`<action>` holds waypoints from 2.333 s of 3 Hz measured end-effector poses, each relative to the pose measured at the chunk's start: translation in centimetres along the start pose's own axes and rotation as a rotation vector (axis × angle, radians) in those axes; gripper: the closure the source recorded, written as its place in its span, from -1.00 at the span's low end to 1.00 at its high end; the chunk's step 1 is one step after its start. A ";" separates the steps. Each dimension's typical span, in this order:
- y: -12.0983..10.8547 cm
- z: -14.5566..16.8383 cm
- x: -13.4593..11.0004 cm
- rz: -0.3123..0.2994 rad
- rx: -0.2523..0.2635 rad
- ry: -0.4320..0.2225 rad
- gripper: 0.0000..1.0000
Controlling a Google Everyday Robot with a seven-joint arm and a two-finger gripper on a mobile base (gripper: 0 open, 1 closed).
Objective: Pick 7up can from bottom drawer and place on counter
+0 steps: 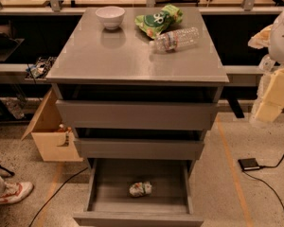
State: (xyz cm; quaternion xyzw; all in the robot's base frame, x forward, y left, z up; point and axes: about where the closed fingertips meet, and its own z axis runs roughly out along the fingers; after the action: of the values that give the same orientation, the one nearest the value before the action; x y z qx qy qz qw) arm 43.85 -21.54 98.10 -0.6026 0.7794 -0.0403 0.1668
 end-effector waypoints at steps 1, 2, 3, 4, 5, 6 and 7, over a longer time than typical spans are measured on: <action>0.0 0.0 0.0 0.000 0.000 0.000 -1.00; 0.3 0.2 0.2 0.014 0.004 0.001 -1.00; 1.8 4.5 1.4 0.037 -0.049 -0.032 -1.00; 5.0 12.9 3.1 0.079 -0.139 -0.091 -1.00; 8.5 20.5 3.6 0.117 -0.209 -0.159 -1.00; 11.9 28.0 2.9 0.171 -0.254 -0.220 -1.00; 11.9 28.0 2.9 0.170 -0.256 -0.219 -1.00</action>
Offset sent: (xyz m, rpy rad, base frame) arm -0.0058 -0.0033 -0.0113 0.0048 0.0184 -0.0318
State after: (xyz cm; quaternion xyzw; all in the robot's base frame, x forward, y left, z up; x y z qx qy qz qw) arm 40.80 -17.23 67.97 -0.5516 0.8034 0.1392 0.1756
